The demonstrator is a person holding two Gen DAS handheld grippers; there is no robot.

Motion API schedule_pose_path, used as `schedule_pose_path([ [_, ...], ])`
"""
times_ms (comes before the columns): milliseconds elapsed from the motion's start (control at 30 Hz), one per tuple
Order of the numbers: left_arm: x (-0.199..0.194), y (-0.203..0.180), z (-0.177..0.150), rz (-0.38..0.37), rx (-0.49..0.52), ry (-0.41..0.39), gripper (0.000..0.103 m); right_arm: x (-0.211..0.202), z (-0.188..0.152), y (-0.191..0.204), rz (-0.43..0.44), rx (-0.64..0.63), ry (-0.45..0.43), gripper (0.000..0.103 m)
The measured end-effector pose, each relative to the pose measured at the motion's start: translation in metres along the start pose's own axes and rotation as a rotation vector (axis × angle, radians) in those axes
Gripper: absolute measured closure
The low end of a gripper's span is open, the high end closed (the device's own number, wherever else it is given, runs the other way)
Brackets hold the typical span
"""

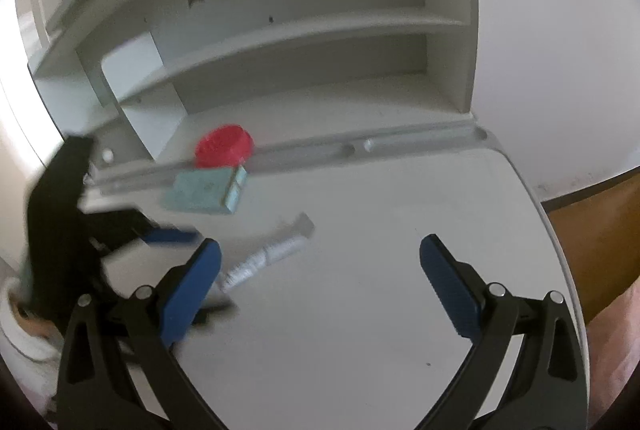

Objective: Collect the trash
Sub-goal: 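Move both tools back to the desk toward the teal box and white tube, then grasp the white tube with the right tool while the left tool grasps the teal cigarette box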

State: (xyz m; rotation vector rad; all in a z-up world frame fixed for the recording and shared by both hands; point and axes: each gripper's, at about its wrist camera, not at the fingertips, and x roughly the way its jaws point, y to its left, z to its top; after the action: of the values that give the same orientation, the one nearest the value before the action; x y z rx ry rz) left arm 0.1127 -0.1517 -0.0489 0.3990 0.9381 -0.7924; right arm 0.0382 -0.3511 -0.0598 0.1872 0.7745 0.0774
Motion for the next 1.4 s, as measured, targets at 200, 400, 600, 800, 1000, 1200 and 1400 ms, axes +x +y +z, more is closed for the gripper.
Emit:
schedule_pose_path([
  [200, -0.031, 0.055, -0.01, 0.086, -0.131, -0.044, 0.026, 0.022, -0.017, 0.011, 0.0, 0.045, 0.08, 0.007],
  [400, -0.019, 0.081, -0.003, 0.131, -0.118, -0.022, 0.024, 0.06, -0.009, 0.05, -0.057, 0.022, 0.124, 0.007],
  [600, 0.019, 0.091, 0.022, 0.131, -0.01, 0.014, 0.019, 0.084, -0.006, 0.058, -0.132, -0.047, 0.164, 0.007],
  [800, 0.025, 0.095, 0.022, -0.05, -0.081, 0.002, 0.017, 0.07, -0.015, 0.026, -0.182, -0.053, 0.179, 0.007],
  [1000, 0.01, 0.06, 0.021, -0.013, -0.019, -0.029, 0.017, 0.061, -0.019, 0.012, -0.182, -0.07, 0.177, 0.007],
  [1200, 0.018, 0.039, 0.04, 0.079, 0.113, 0.012, 0.017, 0.066, -0.01, 0.037, -0.103, -0.243, 0.177, 0.007],
  [1400, 0.046, 0.041, 0.047, 0.059, 0.158, 0.107, 0.022, 0.074, 0.008, 0.047, 0.011, -0.401, 0.182, 0.007],
])
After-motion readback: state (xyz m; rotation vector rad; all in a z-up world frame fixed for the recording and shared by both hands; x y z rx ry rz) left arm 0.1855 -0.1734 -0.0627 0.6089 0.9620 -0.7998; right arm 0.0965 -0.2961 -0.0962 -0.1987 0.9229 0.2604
